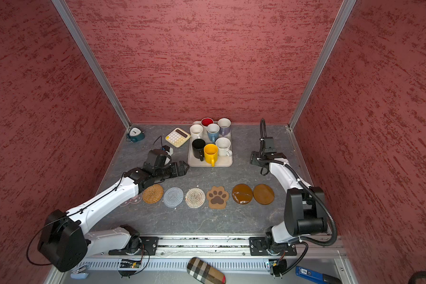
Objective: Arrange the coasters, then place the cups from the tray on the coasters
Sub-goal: 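Move right gripper over the white speckled mug on the tray, then lower right gripper onto the white speckled mug and grasp it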
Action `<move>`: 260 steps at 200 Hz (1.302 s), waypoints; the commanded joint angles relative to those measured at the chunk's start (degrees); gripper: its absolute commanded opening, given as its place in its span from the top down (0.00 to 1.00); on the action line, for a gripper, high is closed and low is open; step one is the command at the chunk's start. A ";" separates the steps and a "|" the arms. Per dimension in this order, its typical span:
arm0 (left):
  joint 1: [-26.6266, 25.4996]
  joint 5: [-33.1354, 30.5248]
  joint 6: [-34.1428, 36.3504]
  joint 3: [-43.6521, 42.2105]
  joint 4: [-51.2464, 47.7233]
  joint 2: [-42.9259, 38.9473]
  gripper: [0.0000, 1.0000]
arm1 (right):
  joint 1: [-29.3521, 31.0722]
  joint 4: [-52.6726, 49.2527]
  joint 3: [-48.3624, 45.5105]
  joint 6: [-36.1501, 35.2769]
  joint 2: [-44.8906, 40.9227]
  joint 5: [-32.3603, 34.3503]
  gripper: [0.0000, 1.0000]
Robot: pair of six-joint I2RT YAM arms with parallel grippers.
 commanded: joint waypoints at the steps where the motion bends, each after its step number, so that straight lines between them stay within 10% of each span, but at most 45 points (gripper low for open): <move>1: 0.93 -0.39 2.25 3.04 -3.82 0.89 0.00 | 0.63 7.06 -0.10 -2.19 -0.96 -4.66 0.35; 131: 7.04 1.40 5.85 10.67 -13.67 0.83 0.01 | 8.82 9.68 10.03 -10.13 10.47 -14.75 0.46; 260: 9.50 3.11 7.02 8.56 -14.18 -1.20 0.01 | 13.15 1.37 17.91 -17.15 20.42 -10.23 0.40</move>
